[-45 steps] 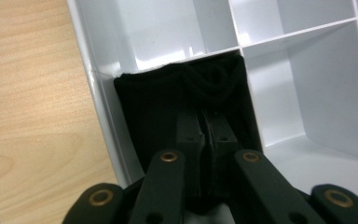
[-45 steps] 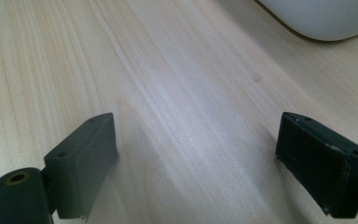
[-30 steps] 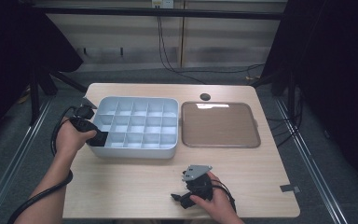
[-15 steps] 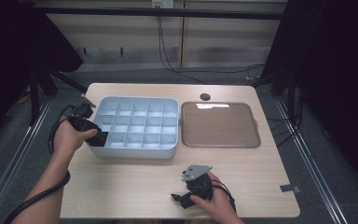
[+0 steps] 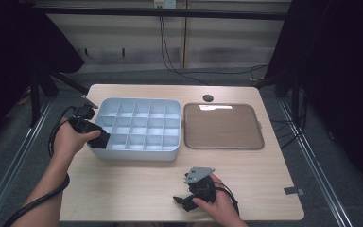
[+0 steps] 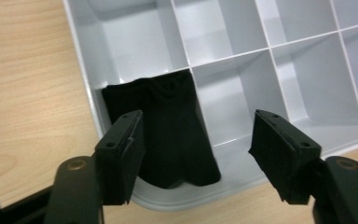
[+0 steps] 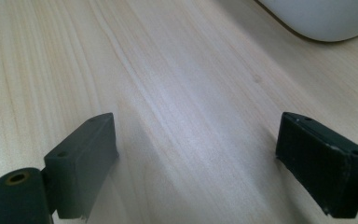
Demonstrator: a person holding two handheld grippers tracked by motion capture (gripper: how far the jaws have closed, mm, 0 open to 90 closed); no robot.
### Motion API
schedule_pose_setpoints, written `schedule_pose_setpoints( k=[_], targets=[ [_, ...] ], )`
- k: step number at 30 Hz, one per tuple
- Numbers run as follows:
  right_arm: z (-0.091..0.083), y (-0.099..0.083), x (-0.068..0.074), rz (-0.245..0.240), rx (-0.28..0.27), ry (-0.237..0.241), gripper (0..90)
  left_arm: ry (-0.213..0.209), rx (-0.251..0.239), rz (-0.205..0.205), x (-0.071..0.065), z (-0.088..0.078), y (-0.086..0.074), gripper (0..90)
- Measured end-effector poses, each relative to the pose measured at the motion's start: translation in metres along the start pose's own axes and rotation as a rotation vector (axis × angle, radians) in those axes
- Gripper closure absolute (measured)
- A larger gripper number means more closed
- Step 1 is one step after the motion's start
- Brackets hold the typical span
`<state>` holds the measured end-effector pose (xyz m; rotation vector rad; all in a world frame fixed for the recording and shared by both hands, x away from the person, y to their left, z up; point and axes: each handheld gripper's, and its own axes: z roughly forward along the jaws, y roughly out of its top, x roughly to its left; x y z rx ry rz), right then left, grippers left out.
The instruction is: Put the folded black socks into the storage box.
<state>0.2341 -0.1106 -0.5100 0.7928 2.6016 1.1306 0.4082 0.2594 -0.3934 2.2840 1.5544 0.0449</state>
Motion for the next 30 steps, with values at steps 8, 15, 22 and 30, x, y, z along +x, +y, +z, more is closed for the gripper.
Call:
schedule_pose_setpoints(
  k=[8, 15, 22, 30],
  targets=[
    [0.0, 0.0, 0.0, 0.002, -0.002, 0.002, 11.7, -0.009, -0.015, 0.014, -0.003, -0.002, -0.003, 26.1],
    [0.0, 0.0, 0.0, 0.002, -0.002, 0.002, 11.7, -0.022, -0.03, 0.019, -0.006, -0.002, -0.004, 22.8],
    [0.0, 0.0, 0.0, 0.007, -0.001, 0.002, 11.7, -0.042, -0.033, 0.035, -0.012, -0.004, -0.005, 22.6],
    [0.0, 0.0, 0.0, 0.0, 0.001, 0.003, 11.7, -0.047, -0.027, 0.052, -0.016, -0.004, -0.007, 23.1]
  ],
)
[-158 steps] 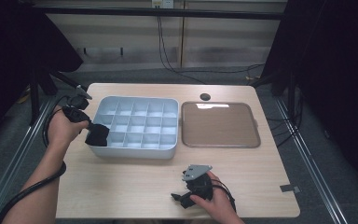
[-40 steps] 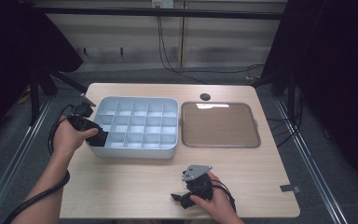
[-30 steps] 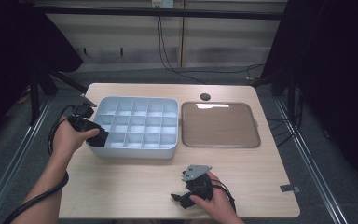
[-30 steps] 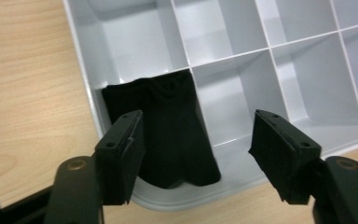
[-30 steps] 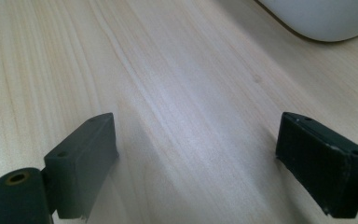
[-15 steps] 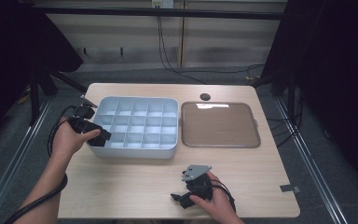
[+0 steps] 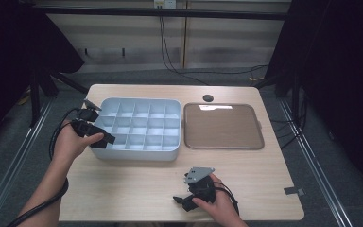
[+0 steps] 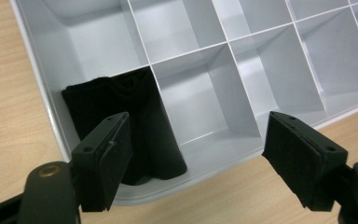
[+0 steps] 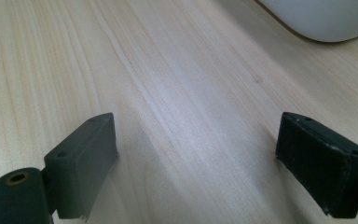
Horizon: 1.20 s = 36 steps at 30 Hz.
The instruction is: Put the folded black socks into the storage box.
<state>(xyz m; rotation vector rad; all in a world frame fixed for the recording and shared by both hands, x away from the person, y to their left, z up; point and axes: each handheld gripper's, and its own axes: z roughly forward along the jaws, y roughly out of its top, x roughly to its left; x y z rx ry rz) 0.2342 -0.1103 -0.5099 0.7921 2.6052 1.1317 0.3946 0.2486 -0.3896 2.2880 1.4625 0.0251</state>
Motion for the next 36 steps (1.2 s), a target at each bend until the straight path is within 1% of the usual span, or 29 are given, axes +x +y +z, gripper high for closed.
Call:
schedule_pose_setpoints(
  k=[1, 3, 12, 13, 15, 17, 20, 21, 25, 30, 36],
  targets=[
    [0.0, 0.0, 0.0, -0.001, -0.001, -0.001, 11.6, 0.0, 0.002, -0.003, -0.001, 0.0, 0.0, 23.4],
    [0.0, 0.0, 0.0, 0.0, -0.001, 0.0, 11.6, 0.0, 0.006, 0.007, 0.0, 0.0, -0.001, 23.7],
    [0.0, 0.0, 0.0, 0.0, -0.001, 0.001, 11.7, -0.001, 0.015, 0.018, -0.004, -0.001, -0.004, 24.8],
    [0.0, 0.0, 0.0, -0.001, -0.001, 0.001, 11.7, 0.0, 0.017, 0.025, -0.004, -0.002, -0.004, 24.8],
    [0.0, 0.0, 0.0, -0.001, -0.001, 0.001, 11.7, -0.01, 0.017, 0.02, -0.005, -0.002, -0.005, 24.8],
    [0.0, 0.0, 0.0, -0.001, -0.001, 0.001, 11.7, -0.008, 0.015, 0.033, -0.005, -0.002, -0.006, 24.8],
    [0.0, 0.0, 0.0, -0.003, -0.001, 0.0, 11.7, -0.012, 0.016, 0.034, -0.007, -0.002, -0.007, 24.8],
    [0.0, 0.0, 0.0, -0.002, 0.0, 0.001, 11.7, -0.012, 0.021, 0.04, -0.008, -0.002, -0.007, 24.8],
    [0.0, 0.0, 0.0, -0.002, 0.0, 0.001, 11.7, -0.018, 0.02, 0.046, -0.012, -0.002, -0.007, 24.8],
    [0.0, 0.0, 0.0, -0.004, -0.002, 0.001, 11.7, -0.021, 0.02, 0.063, -0.015, 0.0, -0.009, 24.8],
    [0.0, 0.0, 0.001, 0.001, 0.0, 0.0, 11.7, -0.032, 0.036, 0.084, -0.02, 0.001, -0.012, 24.8]
  ],
)
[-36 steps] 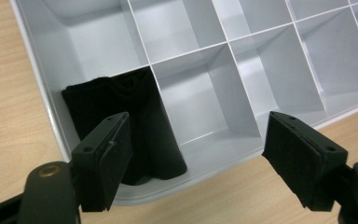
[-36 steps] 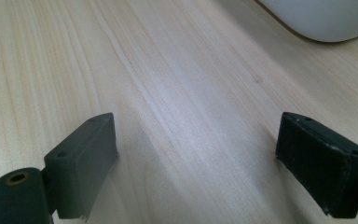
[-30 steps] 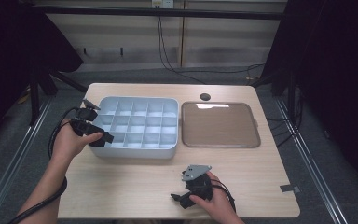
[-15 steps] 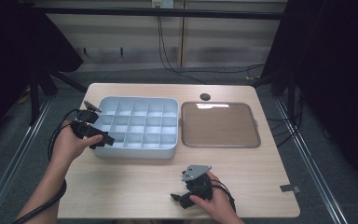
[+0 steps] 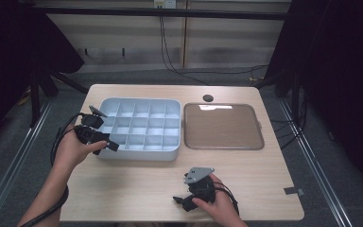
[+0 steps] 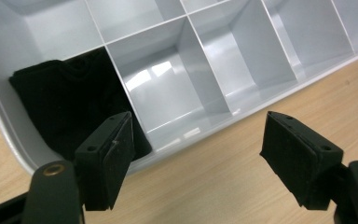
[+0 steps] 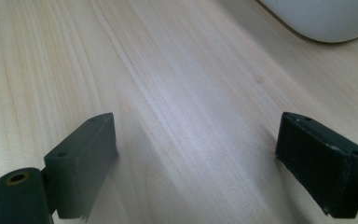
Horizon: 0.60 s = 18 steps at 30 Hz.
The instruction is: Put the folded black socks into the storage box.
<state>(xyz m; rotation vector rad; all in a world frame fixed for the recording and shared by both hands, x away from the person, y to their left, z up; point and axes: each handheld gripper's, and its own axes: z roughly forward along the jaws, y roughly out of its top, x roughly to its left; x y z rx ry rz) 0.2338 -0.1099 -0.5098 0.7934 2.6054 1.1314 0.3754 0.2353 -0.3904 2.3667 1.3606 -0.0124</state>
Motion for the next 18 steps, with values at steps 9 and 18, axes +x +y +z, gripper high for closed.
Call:
schedule_pose_setpoints(
  k=[9, 18],
  targets=[
    [0.0, 0.0, 0.0, 0.0, -0.001, 0.0, 11.7, -0.006, 0.005, 0.03, -0.009, 0.003, -0.004, 24.8],
    [0.0, 0.0, 0.001, 0.003, 0.0, 0.001, 11.7, -0.029, 0.017, 0.063, -0.017, 0.006, -0.01, 24.9]
  ],
)
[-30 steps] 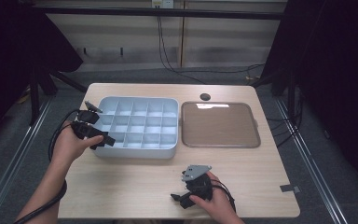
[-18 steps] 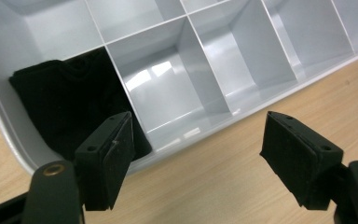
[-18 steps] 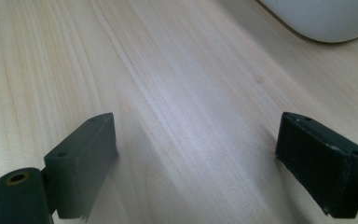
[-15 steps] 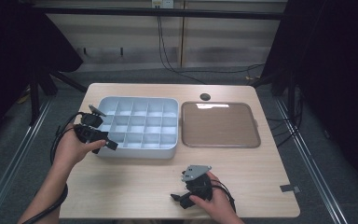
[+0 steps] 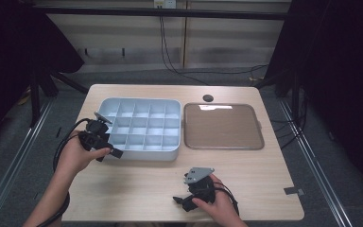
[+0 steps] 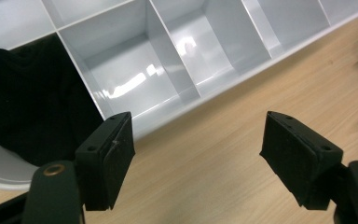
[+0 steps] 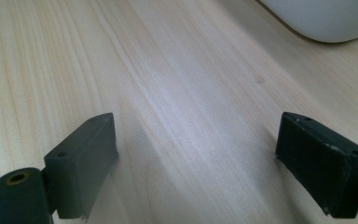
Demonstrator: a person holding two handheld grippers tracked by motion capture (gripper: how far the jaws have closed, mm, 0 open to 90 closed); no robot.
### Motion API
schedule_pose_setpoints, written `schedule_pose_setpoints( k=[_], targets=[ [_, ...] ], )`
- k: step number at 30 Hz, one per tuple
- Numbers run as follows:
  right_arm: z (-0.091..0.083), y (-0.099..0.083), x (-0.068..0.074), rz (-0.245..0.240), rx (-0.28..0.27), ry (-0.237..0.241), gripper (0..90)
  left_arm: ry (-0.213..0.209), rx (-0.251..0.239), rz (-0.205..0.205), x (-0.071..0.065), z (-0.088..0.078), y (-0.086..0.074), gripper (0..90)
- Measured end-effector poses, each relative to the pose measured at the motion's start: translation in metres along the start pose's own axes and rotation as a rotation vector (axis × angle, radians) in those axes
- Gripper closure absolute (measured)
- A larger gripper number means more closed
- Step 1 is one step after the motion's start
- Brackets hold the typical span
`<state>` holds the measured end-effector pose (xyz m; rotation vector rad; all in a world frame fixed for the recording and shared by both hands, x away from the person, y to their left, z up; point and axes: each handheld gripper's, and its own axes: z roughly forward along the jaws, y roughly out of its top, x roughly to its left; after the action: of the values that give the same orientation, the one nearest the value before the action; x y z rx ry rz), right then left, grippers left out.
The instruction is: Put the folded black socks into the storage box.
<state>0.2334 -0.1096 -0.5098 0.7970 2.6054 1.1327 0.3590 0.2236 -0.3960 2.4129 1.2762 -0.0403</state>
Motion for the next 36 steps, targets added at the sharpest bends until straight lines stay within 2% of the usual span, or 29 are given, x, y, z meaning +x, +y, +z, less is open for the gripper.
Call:
schedule_pose_setpoints(
  k=[9, 10, 14, 15, 18, 22, 26, 27, 32, 36],
  targets=[
    [0.0, 0.0, 0.0, 0.0, 0.0, 0.0, 11.7, -0.014, -0.016, 0.011, -0.01, 0.003, -0.006, 24.9],
    [0.0, 0.0, 0.0, 0.0, 0.0, 0.0, 11.7, -0.015, -0.008, 0.024, -0.01, 0.003, -0.006, 24.9],
    [0.0, 0.0, 0.0, 0.0, 0.0, 0.0, 11.7, -0.023, -0.016, 0.017, -0.013, 0.005, -0.009, 24.9],
    [0.0, 0.0, 0.0, 0.0, 0.0, 0.0, 11.7, -0.02, -0.01, 0.03, -0.013, 0.005, -0.009, 24.9],
    [0.0, 0.0, 0.0, 0.0, 0.0, 0.0, 11.7, -0.026, -0.01, 0.033, -0.014, 0.007, -0.01, 24.9],
    [0.0, 0.0, 0.0, 0.0, 0.0, 0.0, 11.7, -0.037, -0.014, 0.025, -0.017, 0.014, -0.014, 24.9],
    [0.0, 0.0, 0.0, 0.0, 0.0, 0.0, 11.7, -0.044, 0.001, 0.043, -0.017, 0.019, -0.016, 24.9],
    [0.0, 0.0, 0.0, -0.001, 0.0, 0.0, 11.7, -0.042, -0.007, 0.035, -0.017, 0.021, -0.017, 24.9],
    [0.0, 0.0, 0.0, 0.0, 0.0, 0.0, 11.7, -0.042, -0.001, 0.05, -0.017, 0.024, -0.02, 25.1],
    [0.0, 0.0, 0.0, -0.001, 0.0, 0.0, 11.7, -0.048, -0.009, 0.046, -0.02, 0.028, -0.024, 25.3]
  ],
)
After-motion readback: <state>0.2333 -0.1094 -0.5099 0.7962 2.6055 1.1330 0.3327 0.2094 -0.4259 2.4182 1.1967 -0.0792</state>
